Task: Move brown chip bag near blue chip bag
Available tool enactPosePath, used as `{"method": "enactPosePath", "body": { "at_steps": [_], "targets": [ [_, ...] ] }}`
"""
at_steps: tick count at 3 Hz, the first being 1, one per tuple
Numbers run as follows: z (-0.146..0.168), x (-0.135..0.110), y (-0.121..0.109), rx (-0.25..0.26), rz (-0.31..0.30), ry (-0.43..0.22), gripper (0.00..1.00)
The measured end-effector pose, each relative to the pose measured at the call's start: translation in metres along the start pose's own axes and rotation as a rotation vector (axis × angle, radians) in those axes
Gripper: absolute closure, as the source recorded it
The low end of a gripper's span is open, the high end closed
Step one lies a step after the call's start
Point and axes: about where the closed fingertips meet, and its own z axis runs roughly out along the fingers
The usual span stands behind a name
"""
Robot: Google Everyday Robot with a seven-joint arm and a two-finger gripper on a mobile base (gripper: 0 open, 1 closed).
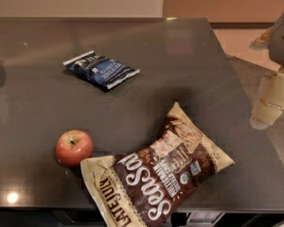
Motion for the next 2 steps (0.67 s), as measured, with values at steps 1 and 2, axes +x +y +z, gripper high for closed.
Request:
{"method": "enactPosePath", "body": {
  "at_steps": [1, 2],
  "targets": [
    [0.0000, 0.0000, 0.0000, 0.000, 0.000, 0.000, 0.00],
    [-0.0011, -0.0016, 0.0011, 0.001, -0.014, -0.003, 0.00]
  ]
}}
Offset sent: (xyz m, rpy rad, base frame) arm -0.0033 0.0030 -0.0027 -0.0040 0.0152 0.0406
